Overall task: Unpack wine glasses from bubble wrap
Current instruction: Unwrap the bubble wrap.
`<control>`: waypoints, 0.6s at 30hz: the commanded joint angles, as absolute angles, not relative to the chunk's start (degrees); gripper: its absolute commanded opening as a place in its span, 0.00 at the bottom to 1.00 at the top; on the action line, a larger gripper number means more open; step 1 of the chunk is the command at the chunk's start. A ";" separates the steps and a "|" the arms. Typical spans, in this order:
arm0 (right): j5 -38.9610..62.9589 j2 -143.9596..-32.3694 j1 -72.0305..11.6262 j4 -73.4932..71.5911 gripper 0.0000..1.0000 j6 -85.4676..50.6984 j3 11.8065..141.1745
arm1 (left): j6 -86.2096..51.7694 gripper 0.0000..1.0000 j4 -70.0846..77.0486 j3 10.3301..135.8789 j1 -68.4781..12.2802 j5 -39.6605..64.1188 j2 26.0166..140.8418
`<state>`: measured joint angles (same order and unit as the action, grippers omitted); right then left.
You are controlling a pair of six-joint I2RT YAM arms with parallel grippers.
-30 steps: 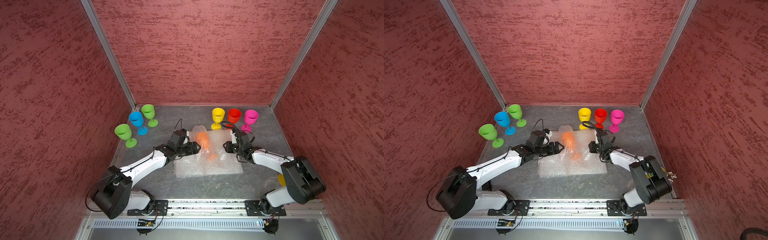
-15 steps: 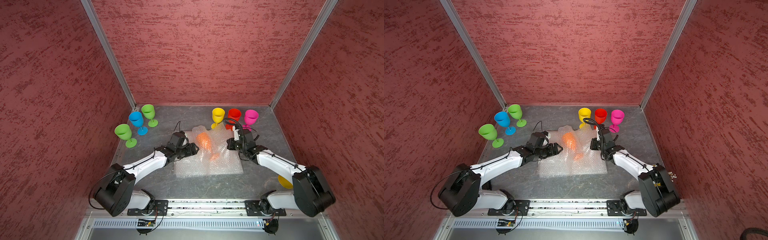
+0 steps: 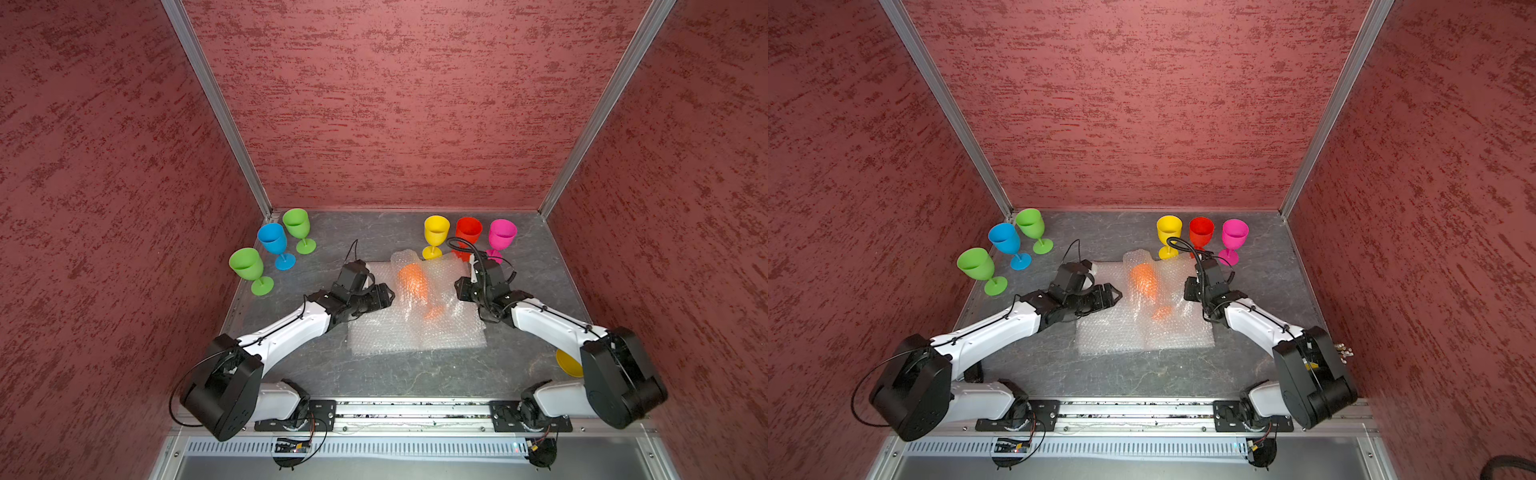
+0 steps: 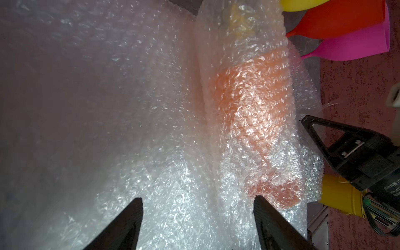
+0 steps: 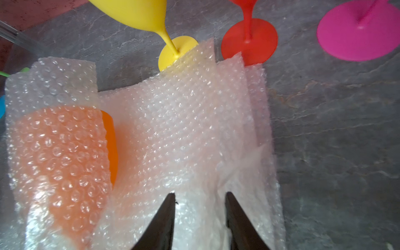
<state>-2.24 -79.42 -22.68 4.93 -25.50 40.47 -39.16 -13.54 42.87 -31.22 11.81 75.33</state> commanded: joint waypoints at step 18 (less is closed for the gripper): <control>5.07 -82.84 -30.80 4.03 0.05 -18.89 46.01 | -28.17 0.82 -31.19 53.85 -28.57 6.30 59.71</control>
<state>0.91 -81.80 -29.30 5.52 -19.00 43.09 -31.83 -27.11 51.35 -28.97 8.21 62.37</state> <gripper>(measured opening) 0.055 0.816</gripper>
